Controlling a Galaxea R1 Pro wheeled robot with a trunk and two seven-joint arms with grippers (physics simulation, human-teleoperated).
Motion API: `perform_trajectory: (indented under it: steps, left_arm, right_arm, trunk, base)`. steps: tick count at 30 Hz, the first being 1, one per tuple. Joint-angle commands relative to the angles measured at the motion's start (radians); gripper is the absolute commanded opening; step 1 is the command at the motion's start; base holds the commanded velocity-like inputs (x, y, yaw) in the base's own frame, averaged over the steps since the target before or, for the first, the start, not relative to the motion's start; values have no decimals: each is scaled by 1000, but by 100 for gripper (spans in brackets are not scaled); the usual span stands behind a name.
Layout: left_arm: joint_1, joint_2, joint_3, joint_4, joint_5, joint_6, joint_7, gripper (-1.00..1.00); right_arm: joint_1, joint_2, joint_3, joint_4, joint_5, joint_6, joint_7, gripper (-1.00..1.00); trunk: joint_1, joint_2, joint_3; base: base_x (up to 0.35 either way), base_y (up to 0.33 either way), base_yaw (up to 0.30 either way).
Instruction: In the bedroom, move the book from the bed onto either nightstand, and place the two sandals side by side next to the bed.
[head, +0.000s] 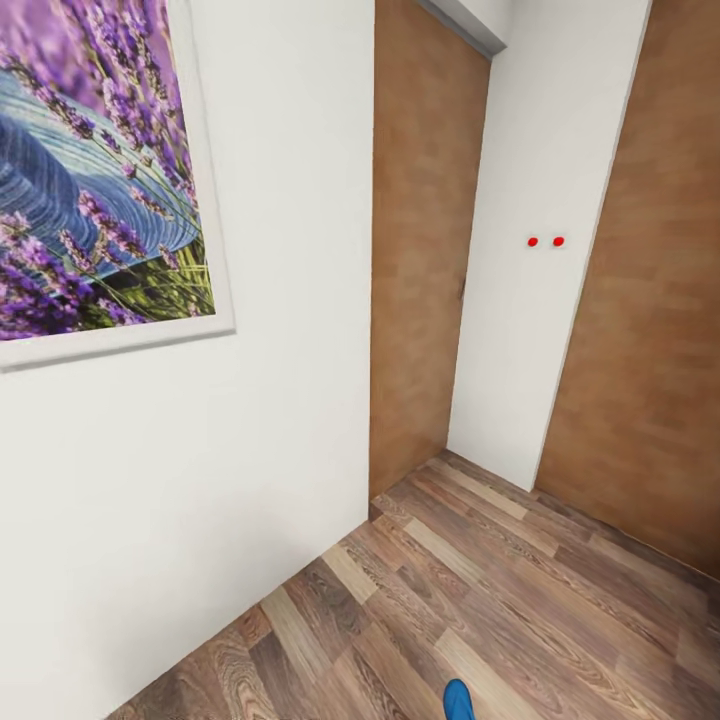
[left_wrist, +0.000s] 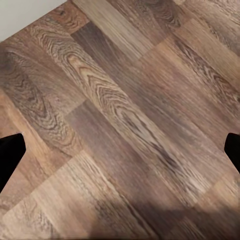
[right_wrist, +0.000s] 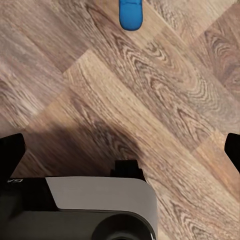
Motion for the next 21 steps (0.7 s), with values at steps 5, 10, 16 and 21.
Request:
perform_trajectory:
  steps: [5, 10, 16, 21]
  left_arm:
    - [0, 0, 1, 0, 1, -2, 0, 100]
    - [0, 0, 1, 0, 1, -2, 1, 100]
    - [0, 0, 1, 0, 1, -2, 0, 100]
    - [0, 0, 0, 0, 1, -2, 0, 100]
  right_arm:
    - [0, 0, -2, 0, -1, -2, 0, 100]
    - [0, 0, -2, 0, -1, -2, 0, 100]
    - [0, 0, -2, 1, -1, -2, 0, 100]
    - [0, 0, -2, 1, -1, -2, 0, 100]
  trunk:
    - [0, 0, -1]
    - [0, 0, -1]
    - [0, 0, -1]
    - [0, 0, -1]
  base:
    - [0, 0, 289]
    - [0, 0, 290]
    - [1, 0, 261]
    - [93, 28, 84]
